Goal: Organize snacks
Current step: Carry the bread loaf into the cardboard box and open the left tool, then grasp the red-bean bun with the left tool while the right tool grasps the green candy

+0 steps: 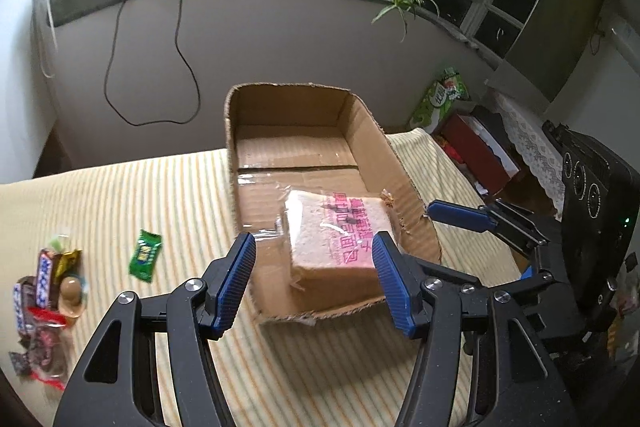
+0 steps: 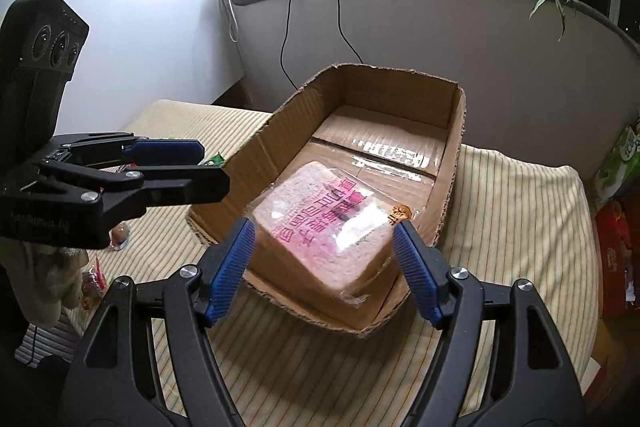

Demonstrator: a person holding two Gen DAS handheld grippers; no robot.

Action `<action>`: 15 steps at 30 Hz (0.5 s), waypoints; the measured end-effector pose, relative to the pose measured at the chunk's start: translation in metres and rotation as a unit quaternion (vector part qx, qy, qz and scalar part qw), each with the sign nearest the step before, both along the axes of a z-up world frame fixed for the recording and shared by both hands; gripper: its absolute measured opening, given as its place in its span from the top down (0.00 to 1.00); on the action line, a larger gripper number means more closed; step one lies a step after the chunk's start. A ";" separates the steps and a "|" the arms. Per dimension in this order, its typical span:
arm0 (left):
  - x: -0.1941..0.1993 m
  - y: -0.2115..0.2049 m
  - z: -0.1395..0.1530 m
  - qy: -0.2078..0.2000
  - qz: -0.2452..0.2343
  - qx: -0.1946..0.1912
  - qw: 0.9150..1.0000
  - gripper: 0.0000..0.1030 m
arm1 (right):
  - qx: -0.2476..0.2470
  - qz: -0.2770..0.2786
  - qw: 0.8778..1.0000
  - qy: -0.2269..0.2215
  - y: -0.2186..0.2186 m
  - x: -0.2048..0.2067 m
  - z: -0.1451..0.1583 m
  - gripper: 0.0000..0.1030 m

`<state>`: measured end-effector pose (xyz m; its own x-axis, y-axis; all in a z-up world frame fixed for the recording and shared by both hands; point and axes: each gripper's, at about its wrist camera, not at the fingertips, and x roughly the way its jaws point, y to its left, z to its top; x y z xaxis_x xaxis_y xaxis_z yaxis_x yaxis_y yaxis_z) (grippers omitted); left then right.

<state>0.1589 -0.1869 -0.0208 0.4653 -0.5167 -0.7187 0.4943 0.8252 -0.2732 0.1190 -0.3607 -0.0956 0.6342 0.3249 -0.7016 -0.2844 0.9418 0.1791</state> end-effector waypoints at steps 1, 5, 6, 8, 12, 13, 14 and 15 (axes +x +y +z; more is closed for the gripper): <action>-0.002 0.003 0.001 -0.004 0.002 0.002 1.000 0.40 | -0.001 0.000 1.000 -0.003 0.002 -0.002 0.001 0.28; -0.017 0.021 0.007 -0.036 0.012 0.016 0.999 0.35 | 0.000 0.002 1.000 -0.012 0.010 -0.015 0.007 0.28; -0.020 0.026 0.008 -0.044 0.016 0.019 0.999 0.35 | 0.000 0.003 1.000 -0.014 0.012 -0.018 0.009 0.28; -0.028 0.041 0.010 -0.058 0.026 0.022 0.998 0.35 | 0.003 0.005 1.000 -0.020 0.015 -0.024 0.011 0.28; -0.041 0.071 0.012 -0.069 0.054 0.022 0.996 0.35 | 0.013 0.010 0.999 -0.046 0.022 -0.043 0.017 0.25; -0.046 0.082 0.014 -0.071 0.064 0.022 0.995 0.35 | 0.018 0.013 0.998 -0.058 0.025 -0.049 0.019 0.21; -0.051 0.092 0.015 -0.072 0.072 0.020 0.995 0.35 | 0.020 0.016 0.998 -0.065 0.027 -0.054 0.022 0.14; -0.056 0.101 0.016 -0.073 0.080 0.019 0.994 0.35 | 0.021 0.023 0.997 -0.072 0.032 -0.059 0.025 0.08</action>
